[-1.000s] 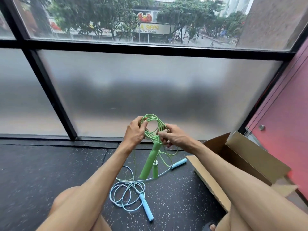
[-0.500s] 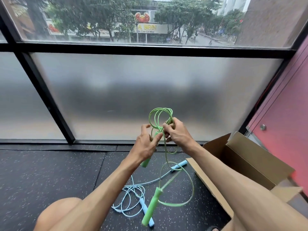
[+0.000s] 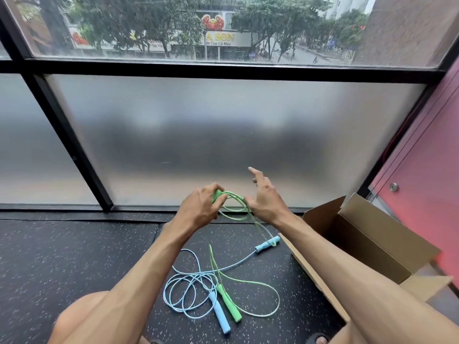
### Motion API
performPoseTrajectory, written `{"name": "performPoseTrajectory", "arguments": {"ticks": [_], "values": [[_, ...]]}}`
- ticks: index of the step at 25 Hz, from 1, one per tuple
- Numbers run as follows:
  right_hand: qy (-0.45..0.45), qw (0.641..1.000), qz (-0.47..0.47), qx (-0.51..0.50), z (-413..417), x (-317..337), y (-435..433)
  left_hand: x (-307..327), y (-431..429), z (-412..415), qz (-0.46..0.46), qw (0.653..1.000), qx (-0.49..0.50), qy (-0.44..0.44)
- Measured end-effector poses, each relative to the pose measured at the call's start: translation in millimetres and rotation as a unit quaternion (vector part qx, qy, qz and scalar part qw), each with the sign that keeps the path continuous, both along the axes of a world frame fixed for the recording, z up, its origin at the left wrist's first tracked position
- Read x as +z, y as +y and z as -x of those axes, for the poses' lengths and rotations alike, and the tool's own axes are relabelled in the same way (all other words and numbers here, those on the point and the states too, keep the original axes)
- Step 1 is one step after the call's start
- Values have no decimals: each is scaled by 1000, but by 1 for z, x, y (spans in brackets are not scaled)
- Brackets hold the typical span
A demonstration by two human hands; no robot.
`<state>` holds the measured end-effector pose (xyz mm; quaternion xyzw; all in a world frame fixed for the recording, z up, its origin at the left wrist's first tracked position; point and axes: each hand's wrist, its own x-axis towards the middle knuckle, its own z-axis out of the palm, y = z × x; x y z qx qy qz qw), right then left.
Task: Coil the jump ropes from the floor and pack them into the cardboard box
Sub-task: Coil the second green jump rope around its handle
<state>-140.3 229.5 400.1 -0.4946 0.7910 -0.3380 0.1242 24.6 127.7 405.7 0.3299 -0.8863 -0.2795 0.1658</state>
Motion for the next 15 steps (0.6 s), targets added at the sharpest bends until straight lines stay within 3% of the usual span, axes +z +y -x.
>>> {"name": "performPoseTrajectory", "arguments": {"ticks": [3, 7, 9, 13, 15], "values": [[30, 994, -34, 101, -9, -6, -4, 2, -4, -2, 16, 997, -62, -32], [-109, 981, -97, 129, -20, -4, -6, 5, -4, -2, 0, 999, -50, 6], [-157, 980, -88, 88, -19, -3, -10, 3, -5, -3, 29, 999, -31, -8], [-27, 987, -115, -111, 19, -8, -16, 2, -15, -9, 24, 999, 3, 25], [11, 982, -143, -127, 29, -8, -11, 4, -21, -13, 4, 999, 26, 47]]}}
